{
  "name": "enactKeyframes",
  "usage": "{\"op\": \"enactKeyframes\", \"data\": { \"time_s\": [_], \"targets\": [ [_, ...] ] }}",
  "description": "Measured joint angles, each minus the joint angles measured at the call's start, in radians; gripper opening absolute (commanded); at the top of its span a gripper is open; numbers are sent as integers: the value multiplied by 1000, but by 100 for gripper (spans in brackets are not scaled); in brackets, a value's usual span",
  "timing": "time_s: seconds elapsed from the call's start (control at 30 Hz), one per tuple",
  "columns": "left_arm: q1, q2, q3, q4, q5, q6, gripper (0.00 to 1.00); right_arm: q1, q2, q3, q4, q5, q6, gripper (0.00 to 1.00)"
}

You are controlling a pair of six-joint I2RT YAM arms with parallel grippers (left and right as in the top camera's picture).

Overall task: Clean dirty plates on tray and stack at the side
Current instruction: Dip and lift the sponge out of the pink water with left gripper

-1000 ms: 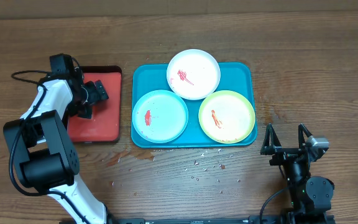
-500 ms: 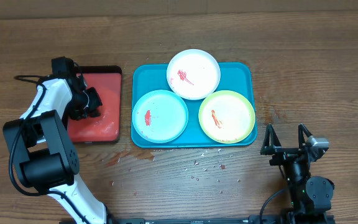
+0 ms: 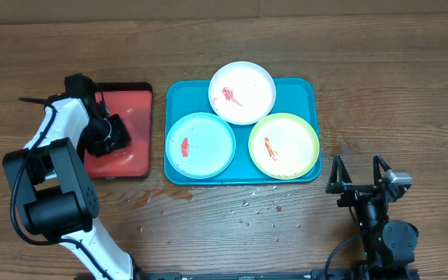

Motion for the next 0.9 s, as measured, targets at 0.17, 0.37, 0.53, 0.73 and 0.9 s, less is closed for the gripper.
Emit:
{"op": "enactKeyframes", "data": {
  "time_s": [0.17,0.37,0.53,0.73,0.9],
  "targets": [
    [0,0,-2,1,1,2,11,0,0,0,0,0,0,100],
    [0,0,-3,67,-9,3,100,0,0,0,0,0,0,100],
    [-2,0,-1,185,-76,0,100,0,0,0,0,0,0,100],
    [-2,0,-3,253,-104,1,47,0,0,0,0,0,0,100],
    [-2,0,-3,251,-106,3,4,0,0,0,0,0,-1,100]
  ]
}}
